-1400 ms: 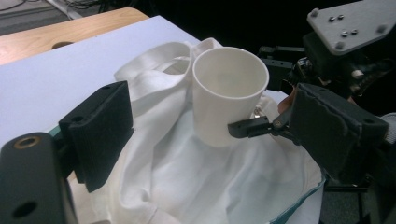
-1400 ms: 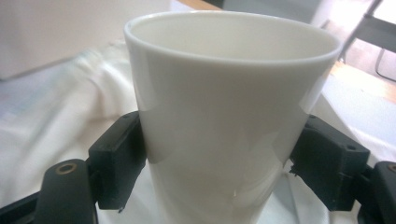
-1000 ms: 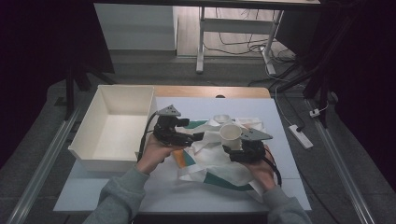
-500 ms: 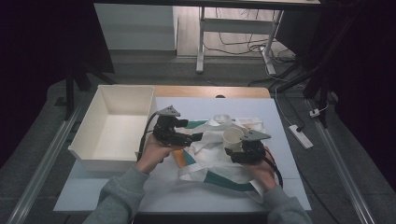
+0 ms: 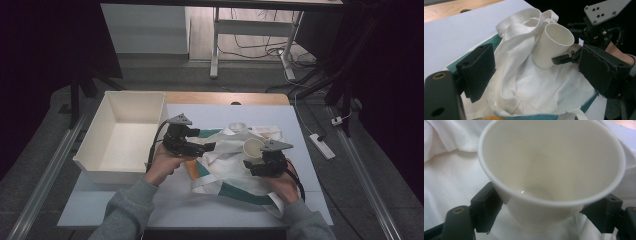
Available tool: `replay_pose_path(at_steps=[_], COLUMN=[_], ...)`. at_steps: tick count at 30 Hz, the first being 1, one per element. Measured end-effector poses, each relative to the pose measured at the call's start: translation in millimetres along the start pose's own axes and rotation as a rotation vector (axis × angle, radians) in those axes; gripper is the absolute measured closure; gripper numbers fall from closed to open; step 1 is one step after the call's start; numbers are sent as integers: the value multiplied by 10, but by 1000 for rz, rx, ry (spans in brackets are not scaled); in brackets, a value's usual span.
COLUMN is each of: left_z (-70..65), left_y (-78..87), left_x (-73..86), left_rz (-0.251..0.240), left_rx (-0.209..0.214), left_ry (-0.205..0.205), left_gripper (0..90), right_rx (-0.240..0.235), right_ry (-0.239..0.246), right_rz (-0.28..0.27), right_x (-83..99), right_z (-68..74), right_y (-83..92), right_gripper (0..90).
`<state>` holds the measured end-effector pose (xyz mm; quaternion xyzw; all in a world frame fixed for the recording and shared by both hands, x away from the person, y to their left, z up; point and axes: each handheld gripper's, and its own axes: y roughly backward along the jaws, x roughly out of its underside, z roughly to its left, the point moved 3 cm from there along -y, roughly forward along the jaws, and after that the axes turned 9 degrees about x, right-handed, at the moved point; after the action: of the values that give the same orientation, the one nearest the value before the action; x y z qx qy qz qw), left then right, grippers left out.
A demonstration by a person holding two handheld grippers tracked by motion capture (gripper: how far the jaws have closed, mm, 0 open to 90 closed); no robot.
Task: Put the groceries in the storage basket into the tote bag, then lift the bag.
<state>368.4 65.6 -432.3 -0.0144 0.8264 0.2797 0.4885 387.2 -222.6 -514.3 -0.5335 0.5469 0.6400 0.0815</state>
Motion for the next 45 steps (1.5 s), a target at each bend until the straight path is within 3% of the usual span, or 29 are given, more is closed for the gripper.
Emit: replay_pose_path(at_steps=[7, 21, 31, 45], left_z=[9, -50, -41, -48], left_y=[46, 67, 113, 115], left_x=[13, 75, 128, 170], left_rz=[-3, 47, 56, 85], left_rx=[-5, -56, -59, -58], left_ry=[-12, -67, -64, -65], left_gripper=[166, 183, 187, 187], right_rx=[13, -9, 8, 26], right_ry=[1, -17, -63, -68], right_rz=[-54, -142, -141, -115], right_x=[-37, -90, -1, 53], right_z=[-22, -158, -362, -419], right_y=[246, 706, 789, 786], right_gripper=[75, 96, 141, 176])
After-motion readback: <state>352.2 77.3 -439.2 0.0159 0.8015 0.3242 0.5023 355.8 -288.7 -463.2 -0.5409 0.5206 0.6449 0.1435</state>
